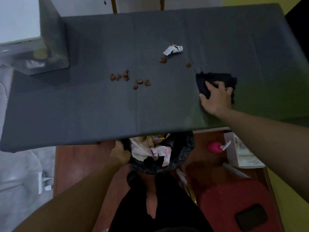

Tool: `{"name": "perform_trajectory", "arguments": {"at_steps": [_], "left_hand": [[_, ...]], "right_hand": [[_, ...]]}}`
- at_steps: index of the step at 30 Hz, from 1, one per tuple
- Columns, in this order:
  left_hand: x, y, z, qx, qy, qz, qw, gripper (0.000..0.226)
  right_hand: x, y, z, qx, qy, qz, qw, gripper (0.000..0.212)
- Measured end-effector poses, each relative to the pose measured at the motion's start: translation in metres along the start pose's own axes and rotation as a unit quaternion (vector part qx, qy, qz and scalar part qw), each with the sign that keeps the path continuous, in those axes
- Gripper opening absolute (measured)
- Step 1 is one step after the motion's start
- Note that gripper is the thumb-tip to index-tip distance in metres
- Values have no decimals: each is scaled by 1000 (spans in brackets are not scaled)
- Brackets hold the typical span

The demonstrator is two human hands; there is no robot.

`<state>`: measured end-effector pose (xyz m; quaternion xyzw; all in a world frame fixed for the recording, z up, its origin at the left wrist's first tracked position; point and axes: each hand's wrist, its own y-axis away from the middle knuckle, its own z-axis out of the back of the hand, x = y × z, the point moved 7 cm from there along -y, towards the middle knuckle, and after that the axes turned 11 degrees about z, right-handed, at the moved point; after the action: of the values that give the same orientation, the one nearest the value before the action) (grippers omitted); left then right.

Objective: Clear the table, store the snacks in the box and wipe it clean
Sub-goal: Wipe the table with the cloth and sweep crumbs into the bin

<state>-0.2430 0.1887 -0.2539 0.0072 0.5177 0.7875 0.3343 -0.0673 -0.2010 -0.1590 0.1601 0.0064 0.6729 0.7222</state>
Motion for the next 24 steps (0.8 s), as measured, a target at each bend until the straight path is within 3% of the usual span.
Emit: {"name": "perform_trajectory", "arguments": {"at_steps": [3,8,13,19,24], "left_hand": [[-4,2,-4,-7,2,11,1000,61],[-9,1,-10,0,-6,21,1000,61],[-14,1,-18,5,-19,42,999,55],[-18,4,-17,-9,-31,43,999,29],[-18,4,-16,1,-31,43,999,29]], "right_hand": [[31,9,-5,-66,-24,72,995,48],[77,28,-20,-91,-55,166,980,42],[85,38,-22,-125,-110,201,965,36],[22,-5,7,-187,-121,38,974,38],[4,-71,25,-146,-105,-41,983,34]]}}
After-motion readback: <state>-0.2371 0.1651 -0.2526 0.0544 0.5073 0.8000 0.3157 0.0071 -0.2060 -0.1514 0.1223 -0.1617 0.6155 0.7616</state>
